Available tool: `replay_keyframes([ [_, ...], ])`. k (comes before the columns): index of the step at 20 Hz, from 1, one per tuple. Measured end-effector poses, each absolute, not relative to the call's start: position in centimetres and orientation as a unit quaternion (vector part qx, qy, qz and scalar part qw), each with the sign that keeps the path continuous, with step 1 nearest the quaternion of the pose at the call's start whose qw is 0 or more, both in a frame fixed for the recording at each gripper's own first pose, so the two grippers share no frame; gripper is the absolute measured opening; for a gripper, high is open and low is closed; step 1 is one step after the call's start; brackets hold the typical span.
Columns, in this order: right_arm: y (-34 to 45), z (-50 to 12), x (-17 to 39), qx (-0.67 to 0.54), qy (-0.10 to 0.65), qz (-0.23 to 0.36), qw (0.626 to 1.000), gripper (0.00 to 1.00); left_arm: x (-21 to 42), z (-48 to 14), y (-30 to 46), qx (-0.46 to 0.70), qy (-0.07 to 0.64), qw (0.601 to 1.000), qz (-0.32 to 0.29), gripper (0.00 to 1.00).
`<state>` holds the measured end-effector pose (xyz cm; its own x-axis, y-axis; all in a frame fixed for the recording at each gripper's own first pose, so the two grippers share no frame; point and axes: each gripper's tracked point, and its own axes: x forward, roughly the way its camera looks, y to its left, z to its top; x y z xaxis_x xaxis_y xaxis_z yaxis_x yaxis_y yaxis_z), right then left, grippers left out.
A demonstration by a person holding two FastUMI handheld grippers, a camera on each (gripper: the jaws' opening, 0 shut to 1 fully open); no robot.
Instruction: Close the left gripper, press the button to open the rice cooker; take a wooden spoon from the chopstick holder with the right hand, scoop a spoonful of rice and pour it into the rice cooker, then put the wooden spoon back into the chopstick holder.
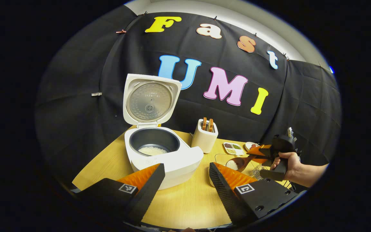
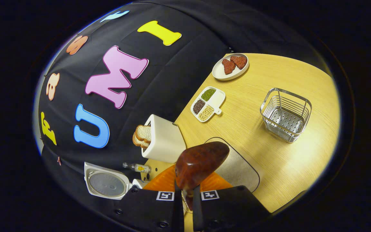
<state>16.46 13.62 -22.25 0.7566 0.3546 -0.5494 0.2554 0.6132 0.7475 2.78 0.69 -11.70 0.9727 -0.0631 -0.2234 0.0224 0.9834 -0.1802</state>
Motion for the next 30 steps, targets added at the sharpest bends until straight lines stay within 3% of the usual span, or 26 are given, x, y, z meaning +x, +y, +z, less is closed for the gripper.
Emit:
replay_keyframes([
  [9,17.3,-15.0,15.7,0.503,0.314,0.044,0.804,0.15,0.0,-12.7,1.4,-0.076,0.115,0.987,-0.082,0.96],
  [16,23.2,-10.8,15.4,0.539,0.316,0.081,0.776,0.15,-1.0,-13.0,5.7,-0.078,0.104,0.989,-0.074,0.96],
  [24,34.0,-7.6,15.8,0.493,0.323,0.151,0.793,0.15,-0.9,-14.2,9.7,-0.103,0.104,0.988,-0.052,0.96],
  [30,40.8,-8.8,15.7,0.401,0.317,0.185,0.840,0.15,-1.5,-14.8,12.1,-0.152,0.109,0.982,-0.030,0.96],
])
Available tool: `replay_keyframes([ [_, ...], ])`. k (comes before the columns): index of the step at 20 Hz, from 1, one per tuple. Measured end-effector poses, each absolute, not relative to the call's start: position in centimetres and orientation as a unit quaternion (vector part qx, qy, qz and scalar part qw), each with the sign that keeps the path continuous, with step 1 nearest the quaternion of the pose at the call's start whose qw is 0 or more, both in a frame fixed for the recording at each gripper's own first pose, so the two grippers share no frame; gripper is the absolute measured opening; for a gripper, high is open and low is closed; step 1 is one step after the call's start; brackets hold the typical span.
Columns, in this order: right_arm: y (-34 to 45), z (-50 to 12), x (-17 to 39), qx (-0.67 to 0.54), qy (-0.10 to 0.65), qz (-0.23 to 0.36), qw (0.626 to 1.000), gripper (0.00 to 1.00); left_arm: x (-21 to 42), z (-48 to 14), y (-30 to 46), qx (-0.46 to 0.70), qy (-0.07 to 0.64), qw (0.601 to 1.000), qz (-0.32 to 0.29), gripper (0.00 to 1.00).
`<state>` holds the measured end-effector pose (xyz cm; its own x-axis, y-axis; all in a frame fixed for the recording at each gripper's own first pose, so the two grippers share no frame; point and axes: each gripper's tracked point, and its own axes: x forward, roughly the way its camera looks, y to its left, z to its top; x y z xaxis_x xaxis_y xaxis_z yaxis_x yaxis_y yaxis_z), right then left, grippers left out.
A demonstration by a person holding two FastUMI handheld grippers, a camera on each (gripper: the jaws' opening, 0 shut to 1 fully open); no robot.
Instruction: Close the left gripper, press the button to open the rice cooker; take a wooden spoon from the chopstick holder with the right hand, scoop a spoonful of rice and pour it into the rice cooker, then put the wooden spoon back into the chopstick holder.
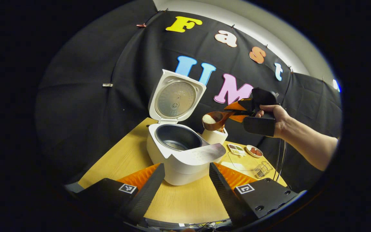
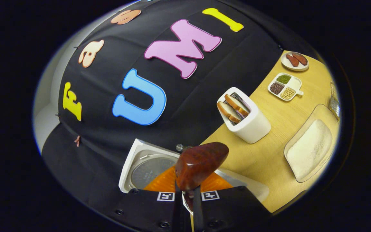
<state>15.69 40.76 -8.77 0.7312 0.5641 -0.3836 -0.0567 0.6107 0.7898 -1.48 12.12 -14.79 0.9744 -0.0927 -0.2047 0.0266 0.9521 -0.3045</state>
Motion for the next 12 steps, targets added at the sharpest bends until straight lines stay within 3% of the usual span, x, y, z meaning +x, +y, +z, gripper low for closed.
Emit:
replay_keyframes([
  [6,44.4,-10.3,16.4,0.293,0.261,0.204,0.897,0.15,-2.2,-16.3,15.0,-0.151,0.127,0.980,0.004,0.96],
  [12,47.0,-11.7,15.8,0.168,0.202,0.258,0.930,0.15,-3.0,-17.3,16.8,-0.159,0.135,0.978,0.030,0.96],
])
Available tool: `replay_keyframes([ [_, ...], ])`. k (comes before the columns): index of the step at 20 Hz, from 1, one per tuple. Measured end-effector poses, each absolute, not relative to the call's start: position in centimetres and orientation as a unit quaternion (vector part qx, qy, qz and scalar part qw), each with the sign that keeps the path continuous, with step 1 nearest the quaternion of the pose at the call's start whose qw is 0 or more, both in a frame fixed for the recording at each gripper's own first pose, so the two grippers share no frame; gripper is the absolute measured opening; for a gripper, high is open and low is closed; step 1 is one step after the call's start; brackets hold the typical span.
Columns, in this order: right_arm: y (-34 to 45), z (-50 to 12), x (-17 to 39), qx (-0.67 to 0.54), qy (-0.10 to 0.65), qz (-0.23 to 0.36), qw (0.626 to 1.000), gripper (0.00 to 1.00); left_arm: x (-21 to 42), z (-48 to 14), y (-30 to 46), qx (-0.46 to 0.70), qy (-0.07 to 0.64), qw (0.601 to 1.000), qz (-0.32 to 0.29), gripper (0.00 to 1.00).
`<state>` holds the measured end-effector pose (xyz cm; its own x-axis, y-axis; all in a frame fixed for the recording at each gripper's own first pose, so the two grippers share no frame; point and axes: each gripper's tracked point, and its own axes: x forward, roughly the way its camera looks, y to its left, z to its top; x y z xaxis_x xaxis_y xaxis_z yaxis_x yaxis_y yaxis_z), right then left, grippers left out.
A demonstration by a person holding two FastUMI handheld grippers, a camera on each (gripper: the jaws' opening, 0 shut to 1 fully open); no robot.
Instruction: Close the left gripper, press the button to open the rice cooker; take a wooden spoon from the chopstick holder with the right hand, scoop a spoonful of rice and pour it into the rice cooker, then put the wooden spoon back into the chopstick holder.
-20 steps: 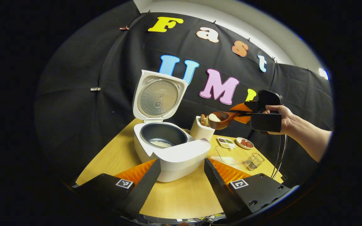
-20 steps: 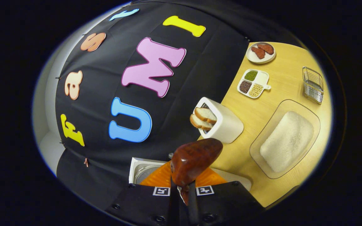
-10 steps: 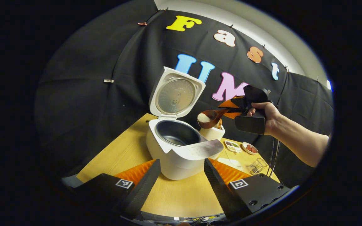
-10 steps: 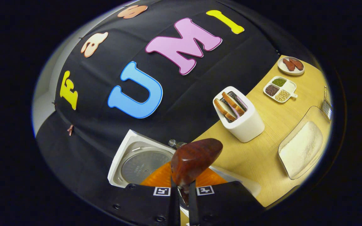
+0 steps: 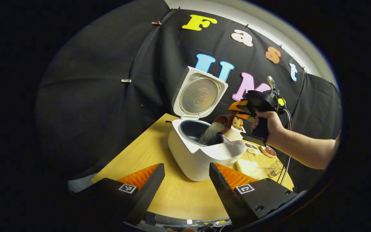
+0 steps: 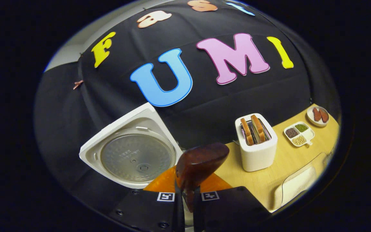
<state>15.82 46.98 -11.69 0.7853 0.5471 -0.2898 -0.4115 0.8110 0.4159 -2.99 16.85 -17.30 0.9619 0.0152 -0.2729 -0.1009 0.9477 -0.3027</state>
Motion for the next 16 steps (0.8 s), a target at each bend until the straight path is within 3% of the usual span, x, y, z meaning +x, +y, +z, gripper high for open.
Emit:
replay_keyframes([
  [7,49.3,-12.3,13.8,0.035,0.137,0.337,0.931,0.15,-2.9,-17.9,16.8,-0.143,0.140,0.979,0.030,0.96],
  [16,50.9,-11.9,9.9,-0.119,0.041,0.423,0.897,0.15,-2.2,-17.4,16.0,-0.126,0.132,0.983,0.024,0.96],
])
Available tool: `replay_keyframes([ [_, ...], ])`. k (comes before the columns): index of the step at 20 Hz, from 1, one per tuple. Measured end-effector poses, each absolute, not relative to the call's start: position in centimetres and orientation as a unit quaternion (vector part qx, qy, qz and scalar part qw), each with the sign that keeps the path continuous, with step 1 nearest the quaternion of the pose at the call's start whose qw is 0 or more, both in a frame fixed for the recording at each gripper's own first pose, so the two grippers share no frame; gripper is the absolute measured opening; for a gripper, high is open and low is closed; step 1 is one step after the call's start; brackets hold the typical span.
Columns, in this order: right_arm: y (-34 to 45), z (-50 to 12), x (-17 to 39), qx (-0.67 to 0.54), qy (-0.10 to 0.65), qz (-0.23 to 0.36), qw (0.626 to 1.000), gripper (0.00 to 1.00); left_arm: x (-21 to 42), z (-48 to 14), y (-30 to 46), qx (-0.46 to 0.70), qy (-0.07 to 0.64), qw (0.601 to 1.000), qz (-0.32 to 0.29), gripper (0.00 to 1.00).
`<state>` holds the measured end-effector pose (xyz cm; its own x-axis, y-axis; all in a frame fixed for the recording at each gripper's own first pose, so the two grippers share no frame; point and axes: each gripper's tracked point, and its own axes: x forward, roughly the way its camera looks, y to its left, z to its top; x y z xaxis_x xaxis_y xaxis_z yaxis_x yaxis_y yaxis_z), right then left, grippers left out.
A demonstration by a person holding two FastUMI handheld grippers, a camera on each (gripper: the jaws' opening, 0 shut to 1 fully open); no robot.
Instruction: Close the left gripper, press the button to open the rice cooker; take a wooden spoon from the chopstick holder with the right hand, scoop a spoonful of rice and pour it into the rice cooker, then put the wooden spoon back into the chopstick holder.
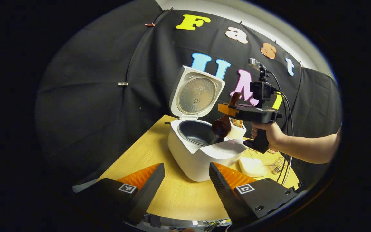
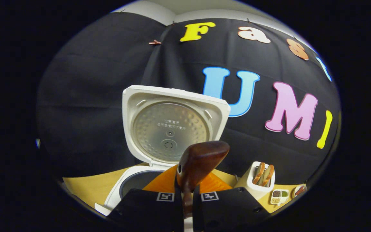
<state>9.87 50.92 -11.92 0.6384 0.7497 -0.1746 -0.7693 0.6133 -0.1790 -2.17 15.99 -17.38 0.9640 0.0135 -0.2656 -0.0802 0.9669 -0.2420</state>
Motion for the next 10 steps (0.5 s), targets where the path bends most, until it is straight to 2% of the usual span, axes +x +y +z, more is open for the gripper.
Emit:
replay_keyframes([
  [2,51.2,-12.1,8.9,-0.140,0.037,0.436,0.888,0.15,-2.1,-17.6,15.7,-0.128,0.133,0.982,0.023,0.96],
  [5,51.1,-11.9,8.8,-0.105,0.056,0.440,0.890,0.15,-2.2,-17.6,15.1,-0.130,0.132,0.982,0.022,0.96],
  [10,47.4,-8.3,11.1,0.010,0.083,0.393,0.916,0.15,-2.4,-17.2,14.3,-0.129,0.128,0.983,0.022,0.96],
])
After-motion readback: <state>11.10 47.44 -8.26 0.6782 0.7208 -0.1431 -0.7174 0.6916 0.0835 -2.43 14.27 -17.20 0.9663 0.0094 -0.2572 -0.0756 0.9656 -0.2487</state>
